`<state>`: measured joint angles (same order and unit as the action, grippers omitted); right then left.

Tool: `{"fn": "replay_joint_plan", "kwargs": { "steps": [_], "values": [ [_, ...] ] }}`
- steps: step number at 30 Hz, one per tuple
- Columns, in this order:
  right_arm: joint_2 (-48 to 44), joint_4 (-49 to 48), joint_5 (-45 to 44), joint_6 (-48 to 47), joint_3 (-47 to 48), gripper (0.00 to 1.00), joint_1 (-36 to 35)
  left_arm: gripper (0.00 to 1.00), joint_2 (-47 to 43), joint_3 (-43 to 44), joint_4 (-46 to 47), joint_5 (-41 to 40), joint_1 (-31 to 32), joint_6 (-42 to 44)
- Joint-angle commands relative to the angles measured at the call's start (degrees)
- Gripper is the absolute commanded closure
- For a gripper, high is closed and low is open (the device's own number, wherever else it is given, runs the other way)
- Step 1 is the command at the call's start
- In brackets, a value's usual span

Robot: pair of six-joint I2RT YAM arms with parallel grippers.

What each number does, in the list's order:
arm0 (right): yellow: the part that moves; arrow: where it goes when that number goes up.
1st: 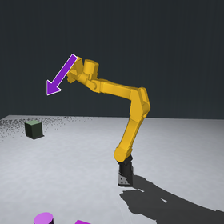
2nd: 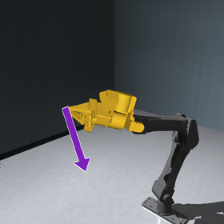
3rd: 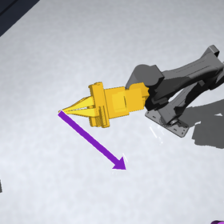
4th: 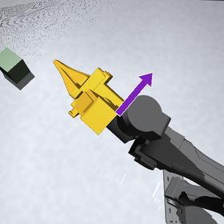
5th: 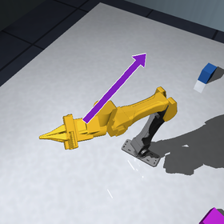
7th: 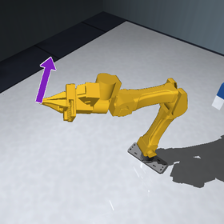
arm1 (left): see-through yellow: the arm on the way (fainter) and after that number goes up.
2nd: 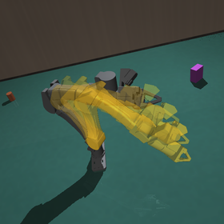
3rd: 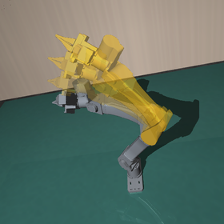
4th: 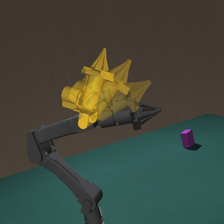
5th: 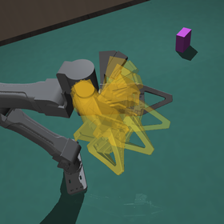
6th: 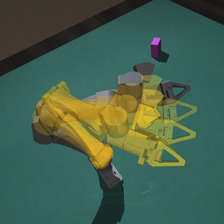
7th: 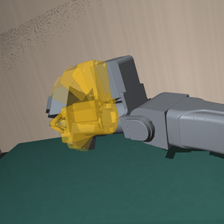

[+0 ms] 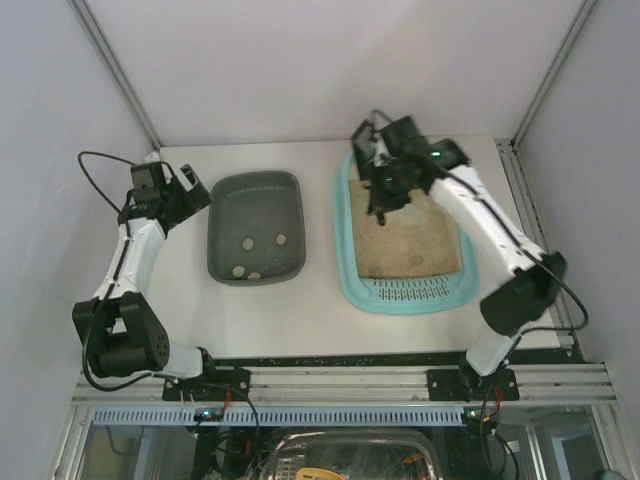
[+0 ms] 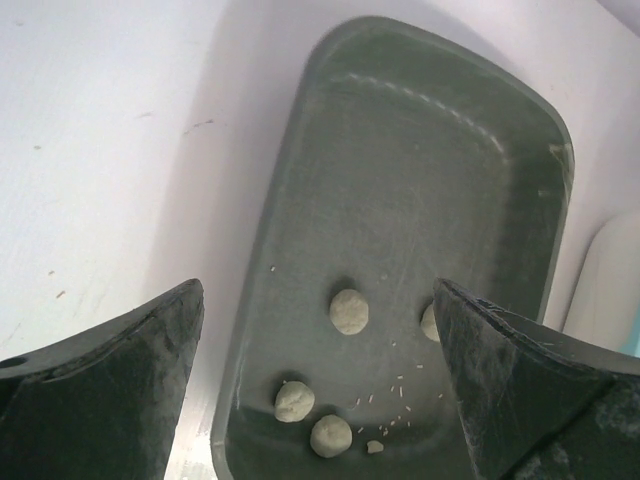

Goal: Clean the litter box

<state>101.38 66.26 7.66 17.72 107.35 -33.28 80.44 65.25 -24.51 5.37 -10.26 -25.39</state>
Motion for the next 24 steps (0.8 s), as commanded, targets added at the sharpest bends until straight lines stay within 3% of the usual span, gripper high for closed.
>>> {"fn": "replay_joint_plan", "kwargs": {
  "steps": [1, 7, 18, 24],
  "values": [
    [-11.41, 10.24, 1.31, 0.65, -6.89, 1.0, 6.93, 0.0, -1.61, 2.26, 1.47, -3.42, 4.78, 5.65],
    [-16.9, 18.12, 5.05, 7.47, -19.87, 1.0, 18.25, 0.0, 0.4, 2.91, 1.37, -3.27, 10.18, 5.83],
    [-12.9, 19.07, -2.66, 8.33, -27.94, 1.0, 18.52, 0.0, 4.29, 2.15, 2.1, -2.96, 15.59, 6.53],
    [-11.77, 23.12, 2.76, 11.15, -32.01, 1.0, 21.98, 0.0, 4.71, 0.65, 1.76, -1.13, 17.71, 7.09]
  ]
}}
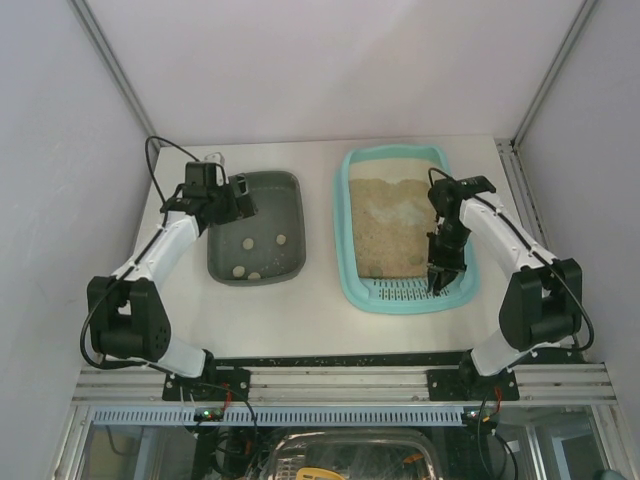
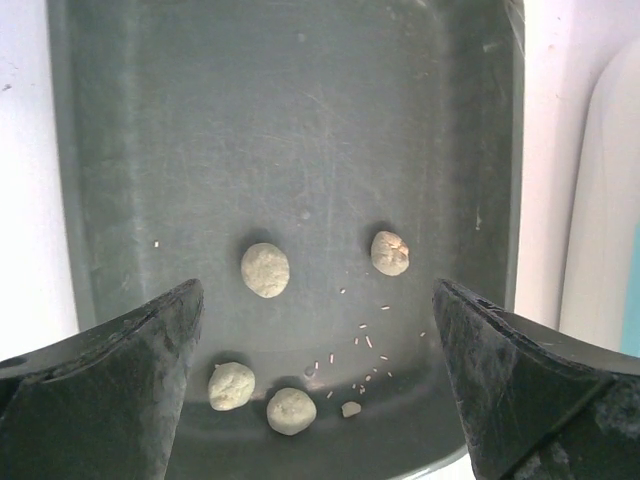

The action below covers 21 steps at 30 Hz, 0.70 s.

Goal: Clean the litter box

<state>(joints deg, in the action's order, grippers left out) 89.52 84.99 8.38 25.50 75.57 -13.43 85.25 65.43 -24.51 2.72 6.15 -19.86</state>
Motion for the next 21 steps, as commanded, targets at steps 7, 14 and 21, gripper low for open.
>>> {"fn": "replay_joint_plan", "kwargs": {
  "steps": [7, 14, 21],
  "values": [
    [3.32, 6.49, 9.19, 5.86, 0.03, 1.0, 8.31, 0.0, 0.94, -0.58, 1.41, 2.03, 2.32, 0.02],
    [12.04, 6.46, 16.9, 7.41, 4.96, 1.0, 11.54, 0.0, 2.01, -0.27, 0.06, 0.66, 2.38, 2.32],
    [17.87, 6.5, 19.87, 7.95, 8.58, 1.0, 12.22, 0.0, 3.62, 1.2, -1.18, 0.52, 1.11, 2.13]
  ]
}}
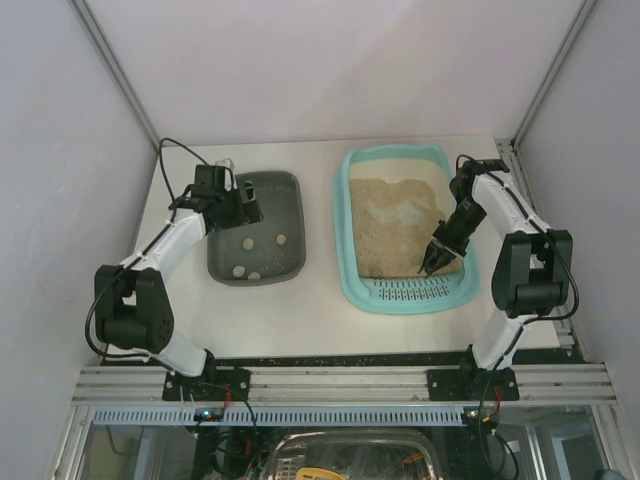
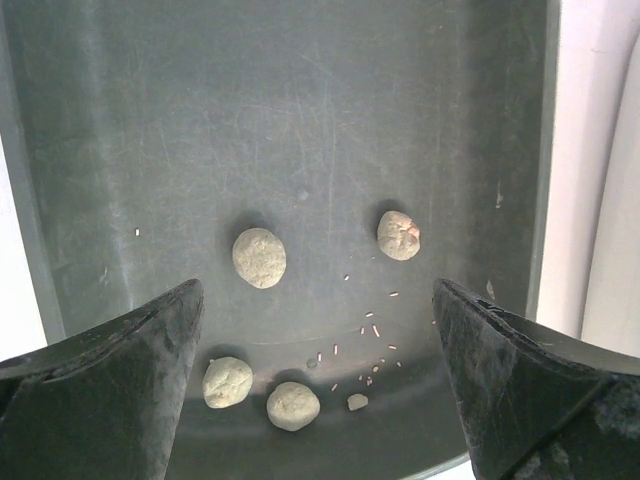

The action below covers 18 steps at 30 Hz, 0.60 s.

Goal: Clean the litter box

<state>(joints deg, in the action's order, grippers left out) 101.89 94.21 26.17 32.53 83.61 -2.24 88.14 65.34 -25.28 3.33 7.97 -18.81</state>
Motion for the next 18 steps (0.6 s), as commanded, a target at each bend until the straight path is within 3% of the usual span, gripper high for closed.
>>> {"fn": "replay_joint_plan", "kwargs": {
  "steps": [1, 9, 18],
  "values": [
    [5.96, -2.73, 2.23, 1.17, 0.77, 1.0, 0.88, 0.0, 0.91, 1.5, -0.49, -0.23, -0.82, 1.2],
    [7.87, -2.73, 0.0, 2.56, 3.84, 1.0, -1.97, 0.0, 1.46, 2.43, -1.14, -1.29, -0.89, 2.62],
    [2.76, -2.8, -0.63, 7.17, 2.79, 1.0, -7.98, 0.0, 0.85, 1.98, -2.84, -1.45, -1.57, 3.65]
  ]
}}
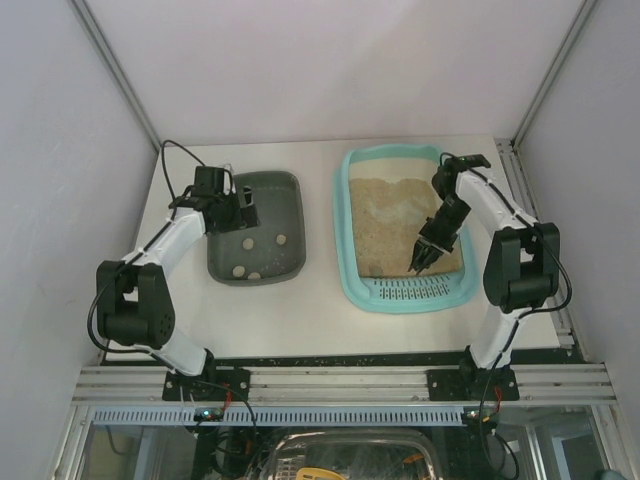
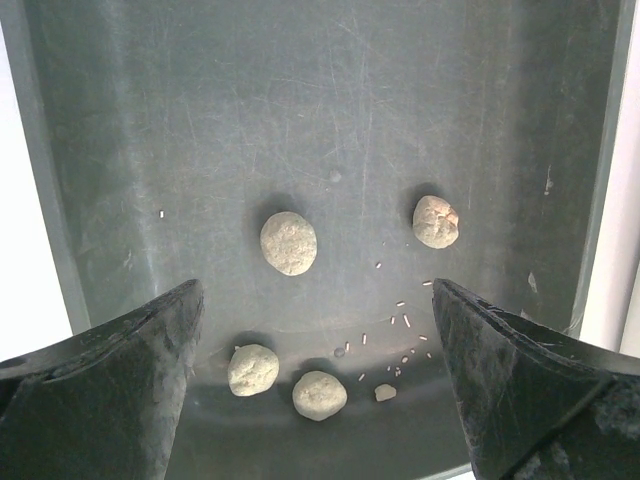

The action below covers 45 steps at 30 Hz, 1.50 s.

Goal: Clean the litter box

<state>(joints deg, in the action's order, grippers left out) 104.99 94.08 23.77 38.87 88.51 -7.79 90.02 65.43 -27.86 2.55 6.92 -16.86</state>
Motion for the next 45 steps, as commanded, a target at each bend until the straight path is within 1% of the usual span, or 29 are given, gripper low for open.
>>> {"fn": "replay_joint_plan", "kwargs": {
  "steps": [1, 4, 8, 12, 21, 24, 26, 34, 39, 42, 45],
  "values": [
    [-0.62, -2.6, 2.13, 1.09, -2.7, 1.0, -3.08, 0.0, -1.13, 1.58, -0.31, -0.63, -0.5, 1.83],
    [-1.66, -2.59, 3.45, 1.1, -4.39, 1.0, -5.46, 0.0, -1.66, 1.13, -0.56, -0.39, -0.74, 1.94],
    [-3.53, -2.59, 5.43, 1.73, -7.45, 1.0, -6.85, 0.0, -2.55, 0.23, -0.79, -0.22, -0.83, 2.72],
    [-2.46, -2.68, 5.55, 1.16, -6.79, 1.0, -6.89, 0.0, -2.89, -1.28, -0.47, -0.43, -0.93, 2.95],
    [9.11, -2.71, 1.81, -1.26, 7.38, 1.0, -7.94, 0.0, -2.16, -0.94, 0.61, -0.17, -0.97, 2.04],
    [11.49, -2.64, 2.03, -3.05, 11.83, 1.0, -7.87, 0.0, -1.74, -0.3, 0.57, -0.05, -1.2, 2.03],
    [12.33, -2.82, 2.97, -3.62, 13.2, 1.0, -7.86, 0.0, -1.49, 0.08, 0.48, 0.0, -1.3, 1.93],
    [12.85, -6.38, 7.3, -4.07, 12.91, 1.0, -9.5, 0.0, -0.06, 2.24, -0.23, 1.23, -2.15, 1.69],
    [11.87, -10.32, 9.62, -5.48, 8.61, 1.0, -9.87, 0.0, 0.92, 3.82, -0.37, 1.47, -2.49, 2.91],
    [11.39, -12.06, 9.74, -6.28, 6.55, 1.0, -10.37, 0.0, 1.53, 4.6, -0.63, 1.55, -2.53, 3.33],
    [10.78, -13.58, 8.26, -7.12, 6.63, 1.0, -11.45, 0.0, 1.98, 5.15, -0.65, 1.73, -2.59, 3.31]
  ]
}}
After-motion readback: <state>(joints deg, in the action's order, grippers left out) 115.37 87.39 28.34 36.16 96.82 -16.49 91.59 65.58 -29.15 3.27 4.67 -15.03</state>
